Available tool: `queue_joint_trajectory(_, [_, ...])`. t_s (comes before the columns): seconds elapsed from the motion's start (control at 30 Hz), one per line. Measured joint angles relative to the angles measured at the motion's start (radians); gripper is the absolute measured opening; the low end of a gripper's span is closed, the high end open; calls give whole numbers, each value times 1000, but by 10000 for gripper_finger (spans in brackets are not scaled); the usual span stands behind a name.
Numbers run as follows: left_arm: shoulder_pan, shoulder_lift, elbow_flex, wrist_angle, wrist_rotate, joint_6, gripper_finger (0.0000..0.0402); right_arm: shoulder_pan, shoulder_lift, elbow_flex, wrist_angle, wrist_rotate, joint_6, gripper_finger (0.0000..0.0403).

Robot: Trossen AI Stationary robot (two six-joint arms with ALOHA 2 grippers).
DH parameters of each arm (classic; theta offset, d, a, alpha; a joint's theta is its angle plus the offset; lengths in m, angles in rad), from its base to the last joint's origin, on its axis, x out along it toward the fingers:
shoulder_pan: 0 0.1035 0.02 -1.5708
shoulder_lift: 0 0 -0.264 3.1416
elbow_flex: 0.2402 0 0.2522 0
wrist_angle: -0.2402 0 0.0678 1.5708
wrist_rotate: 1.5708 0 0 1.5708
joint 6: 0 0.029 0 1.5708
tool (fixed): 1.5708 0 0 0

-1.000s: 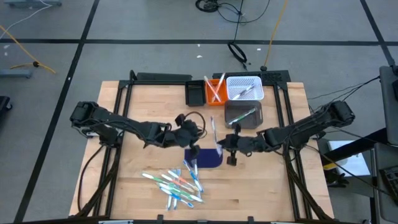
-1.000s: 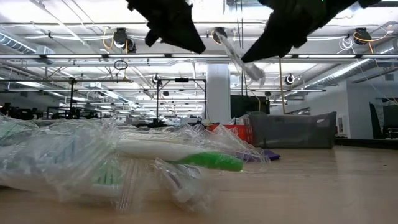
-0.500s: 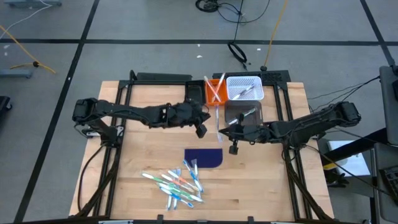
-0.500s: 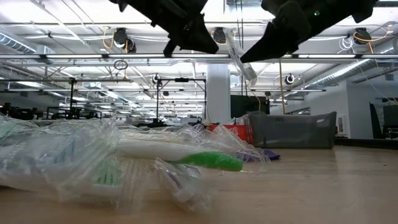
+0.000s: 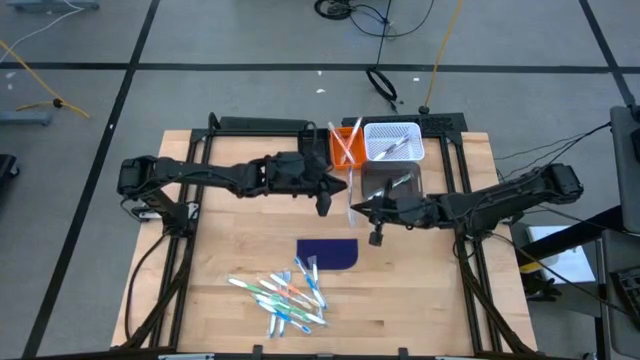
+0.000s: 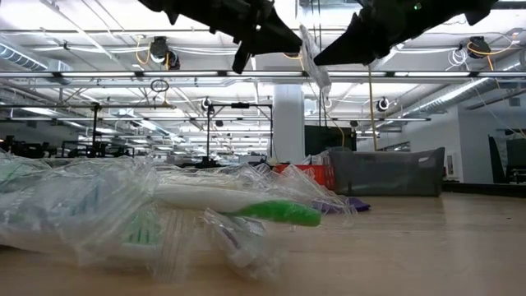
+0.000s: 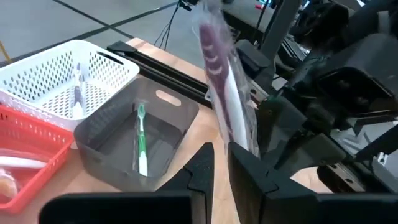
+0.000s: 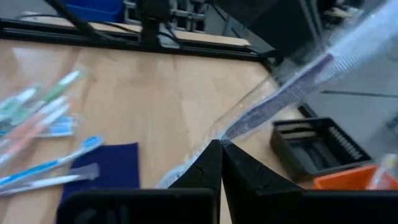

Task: Pick & Place Toothbrushes
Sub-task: Put the purple toothbrush into the white bin

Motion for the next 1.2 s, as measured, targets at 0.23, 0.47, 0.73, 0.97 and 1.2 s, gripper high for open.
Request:
queue_joint_trajectory(0.23, [4, 0, 0, 43, 49, 4, 95, -39, -6, 0, -4, 20, -11, 0])
queue_joint_trajectory(0.47, [18, 0, 0, 44, 53, 15, 140, -76, -20, 0, -6, 17, -35, 0])
queue_joint_trajectory(0.73, [30, 0, 0, 80, 52, 34, 154, -101, -77, 0, 3, 15, -48, 0])
queue_joint_trajectory(0.97, [29, 0, 0, 132, 52, 70, 155, -107, -82, 0, 21, -13, -48, 0])
queue_joint_trajectory(1.2, [21, 0, 0, 155, 48, 127, 154, -144, -79, 0, 68, -70, -28, 0])
